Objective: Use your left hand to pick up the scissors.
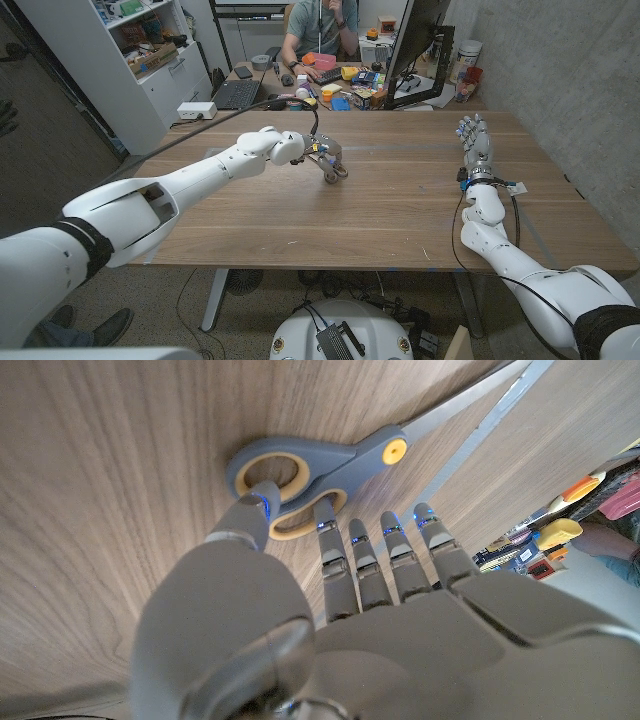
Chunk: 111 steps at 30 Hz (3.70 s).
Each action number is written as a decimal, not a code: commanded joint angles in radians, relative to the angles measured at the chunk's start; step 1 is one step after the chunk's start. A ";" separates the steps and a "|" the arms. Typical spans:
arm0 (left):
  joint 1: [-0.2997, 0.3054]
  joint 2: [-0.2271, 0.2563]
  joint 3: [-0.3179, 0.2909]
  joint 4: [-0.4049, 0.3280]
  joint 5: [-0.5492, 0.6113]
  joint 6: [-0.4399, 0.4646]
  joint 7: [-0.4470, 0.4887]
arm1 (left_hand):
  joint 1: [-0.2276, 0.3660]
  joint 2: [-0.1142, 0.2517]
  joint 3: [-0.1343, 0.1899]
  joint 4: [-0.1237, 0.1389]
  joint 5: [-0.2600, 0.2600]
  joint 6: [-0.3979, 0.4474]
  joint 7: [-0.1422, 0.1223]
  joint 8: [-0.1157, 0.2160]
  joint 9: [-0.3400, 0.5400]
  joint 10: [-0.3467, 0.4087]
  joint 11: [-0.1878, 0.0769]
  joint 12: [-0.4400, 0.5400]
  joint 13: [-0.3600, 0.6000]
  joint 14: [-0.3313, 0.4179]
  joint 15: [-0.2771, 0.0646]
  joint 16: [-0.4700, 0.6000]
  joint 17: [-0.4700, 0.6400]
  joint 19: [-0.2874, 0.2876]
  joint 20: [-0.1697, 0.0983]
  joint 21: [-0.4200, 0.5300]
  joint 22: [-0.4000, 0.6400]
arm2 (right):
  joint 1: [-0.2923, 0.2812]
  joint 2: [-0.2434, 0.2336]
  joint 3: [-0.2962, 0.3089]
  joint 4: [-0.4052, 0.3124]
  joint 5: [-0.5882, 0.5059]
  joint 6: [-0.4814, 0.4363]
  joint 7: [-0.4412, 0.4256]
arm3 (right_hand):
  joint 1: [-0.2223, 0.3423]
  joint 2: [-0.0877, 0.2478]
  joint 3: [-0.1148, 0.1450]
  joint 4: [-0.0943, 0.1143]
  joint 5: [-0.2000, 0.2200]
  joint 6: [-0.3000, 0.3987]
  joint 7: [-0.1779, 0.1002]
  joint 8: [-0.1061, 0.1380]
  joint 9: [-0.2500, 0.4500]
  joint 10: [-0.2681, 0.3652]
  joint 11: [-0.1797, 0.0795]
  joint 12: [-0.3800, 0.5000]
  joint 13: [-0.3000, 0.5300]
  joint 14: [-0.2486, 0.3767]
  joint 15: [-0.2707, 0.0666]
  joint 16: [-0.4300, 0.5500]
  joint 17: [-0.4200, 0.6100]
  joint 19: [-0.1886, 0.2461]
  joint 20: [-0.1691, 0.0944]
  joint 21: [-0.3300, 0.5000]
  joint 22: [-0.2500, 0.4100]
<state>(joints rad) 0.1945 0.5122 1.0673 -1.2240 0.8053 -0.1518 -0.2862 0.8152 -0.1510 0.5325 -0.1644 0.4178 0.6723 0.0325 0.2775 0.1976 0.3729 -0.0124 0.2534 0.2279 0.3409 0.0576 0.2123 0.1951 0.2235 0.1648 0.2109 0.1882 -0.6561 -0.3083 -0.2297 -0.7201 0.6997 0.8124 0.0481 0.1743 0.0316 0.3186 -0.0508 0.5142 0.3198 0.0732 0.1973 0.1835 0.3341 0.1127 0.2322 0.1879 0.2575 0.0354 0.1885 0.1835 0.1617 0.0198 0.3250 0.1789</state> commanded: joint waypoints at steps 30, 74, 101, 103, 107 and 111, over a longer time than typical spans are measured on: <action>0.075 -0.038 0.018 -0.121 -0.020 0.319 -0.119 | 0.127 -0.002 0.050 -0.003 -0.048 0.077 0.110 -0.011 -0.003 0.020 0.032 -0.010 -0.004 -0.004 0.033 -0.013 0.002 -0.026 0.009 -0.005 0.004 | 0.002 0.017 0.020 0.043 0.033 0.044 0.019 | -0.005 -0.001 -0.005 0.001 0.009 0.004 -0.011 0.000 0.003 0.008 -0.009 -0.001 0.005 0.007 0.001 0.006 0.003 0.005 0.012 -0.011 0.005; 0.196 -0.049 -0.010 -0.235 0.024 0.567 0.181 | 0.346 -0.001 0.271 -0.008 -0.230 0.693 0.167 0.278 0.125 0.383 -0.029 0.071 0.001 0.242 -0.030 0.033 -0.001 -0.006 0.005 0.028 0.007 | -0.058 -0.032 0.026 -0.099 -0.002 0.005 -0.078 | -0.006 0.002 -0.009 -0.001 0.014 0.004 -0.013 0.000 0.004 0.009 -0.011 -0.003 0.005 0.010 0.003 0.005 0.003 0.006 0.019 -0.022 0.005; 0.164 -0.011 -0.059 -0.318 -0.014 0.581 0.164 | 0.327 -0.010 0.309 -0.008 -0.226 0.686 0.169 0.316 0.174 0.385 -0.018 0.067 0.016 0.237 -0.018 0.025 0.001 -0.012 0.006 0.023 0.005 | -0.066 -0.066 0.012 -0.215 -0.046 -0.063 -0.125 | -0.008 0.003 -0.012 -0.002 0.017 0.001 -0.011 -0.001 0.004 0.006 -0.009 -0.006 0.006 0.014 0.004 0.005 0.004 0.034 0.024 -0.020 0.005; 0.161 -0.005 -0.067 -0.334 -0.016 0.581 0.155 | 0.326 -0.010 0.311 -0.009 -0.225 0.686 0.169 0.318 0.176 0.386 -0.016 0.067 0.016 0.239 -0.018 0.025 0.001 -0.013 0.007 0.022 0.005 | -0.064 -0.066 0.011 -0.218 -0.050 -0.064 -0.128 | -0.008 0.003 -0.012 -0.002 0.018 0.000 -0.011 -0.001 0.004 0.006 -0.008 -0.006 0.006 0.015 0.003 0.006 0.004 0.036 0.025 -0.020 0.005; 0.157 0.002 -0.077 -0.355 -0.010 0.591 0.146 | 0.324 -0.011 0.316 -0.009 -0.225 0.688 0.169 0.323 0.182 0.390 -0.018 0.068 0.018 0.240 -0.018 0.025 0.001 -0.013 0.006 0.022 0.005 | -0.059 -0.066 0.010 -0.220 -0.056 -0.063 -0.134 | -0.008 0.003 -0.013 -0.003 0.018 0.000 -0.010 -0.002 0.004 0.005 -0.008 -0.006 0.006 0.016 0.002 0.006 0.004 0.039 0.027 -0.021 0.005; 0.151 0.007 -0.081 -0.362 -0.004 0.588 0.139 | 0.322 -0.012 0.321 -0.010 -0.225 0.688 0.169 0.328 0.187 0.392 -0.010 0.068 0.020 0.239 -0.017 0.024 0.001 -0.013 0.008 0.021 0.005 | -0.057 -0.067 0.010 -0.227 -0.061 -0.062 -0.138 | -0.008 0.003 -0.013 -0.003 0.019 0.000 -0.009 -0.001 0.004 0.005 -0.012 -0.006 0.006 0.016 0.003 0.006 0.004 0.039 0.027 -0.022 0.005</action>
<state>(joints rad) 0.3579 0.5000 1.0064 -1.5454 0.7901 0.4300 -0.1264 1.1368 -0.1712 0.8443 -0.1778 0.1874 1.0155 0.2356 0.3193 0.1764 0.6413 0.0869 0.3231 0.2444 0.5737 0.0409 0.2392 0.1932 0.2047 0.1754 0.2319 0.1906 -0.7238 -0.3714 -0.2161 -0.9257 0.6536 0.7545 -0.0787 0.1675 0.0387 0.3076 -0.0563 0.5251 0.3196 0.0626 0.1973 0.1835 0.3394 0.1072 0.2322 0.1885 0.2684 0.0355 0.1885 0.1835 0.1958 0.0466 0.2996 0.1789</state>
